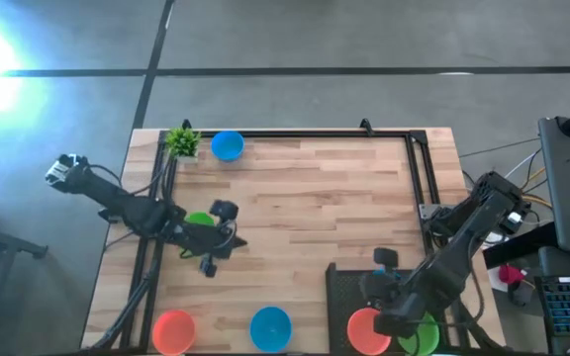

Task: Pick & Place Mini bowls
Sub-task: Stack the bottom blue bowl on the blue bowl on the shelf

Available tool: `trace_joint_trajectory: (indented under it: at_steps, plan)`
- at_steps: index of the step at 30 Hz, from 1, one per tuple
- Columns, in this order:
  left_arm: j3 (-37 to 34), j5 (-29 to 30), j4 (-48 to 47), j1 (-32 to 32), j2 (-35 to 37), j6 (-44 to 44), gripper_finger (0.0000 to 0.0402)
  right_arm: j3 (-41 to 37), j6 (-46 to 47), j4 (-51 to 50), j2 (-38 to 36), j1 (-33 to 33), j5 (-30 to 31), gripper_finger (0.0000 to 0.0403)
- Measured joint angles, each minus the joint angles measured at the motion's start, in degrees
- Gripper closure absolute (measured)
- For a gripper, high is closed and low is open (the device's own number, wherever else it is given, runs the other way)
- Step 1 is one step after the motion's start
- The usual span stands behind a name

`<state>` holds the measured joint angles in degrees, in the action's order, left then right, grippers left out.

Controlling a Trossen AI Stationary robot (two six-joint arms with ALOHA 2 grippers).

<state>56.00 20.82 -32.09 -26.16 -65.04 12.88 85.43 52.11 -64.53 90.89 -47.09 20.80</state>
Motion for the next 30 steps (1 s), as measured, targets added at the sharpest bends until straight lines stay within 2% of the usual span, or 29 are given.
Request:
trace_joint_trajectory:
  at_steps: [7, 14, 21, 26, 30]
  plan:
    - [-3.25, 2.08, 8.58, -5.17, -0.3, -3.99, 0.0402, -0.04, -2.13, 0.03, -2.12, -0.02, 4.77, 0.0394]
    - [-3.83, 4.87, 8.54, -8.49, -1.61, -15.2, 0.0402, -0.04, -2.93, 0.09, -2.12, 0.0, 4.9, 0.0394]
    - [-3.83, 4.77, 8.21, -10.25, -4.7, -25.79, 0.0402, -0.03, -3.16, 0.24, -1.58, -0.01, 5.1, 0.0394]
    - [-3.83, 4.66, 7.58, -10.28, -6.57, -34.06, 0.0402, 0.05, -3.29, 0.39, -1.57, 0.02, 7.65, 0.0394]
    - [-3.83, 0.95, 7.0, -9.93, -6.75, -36.77, 0.0402, 0.61, -3.2, 0.51, -1.55, 0.0, 7.69, 0.0394]
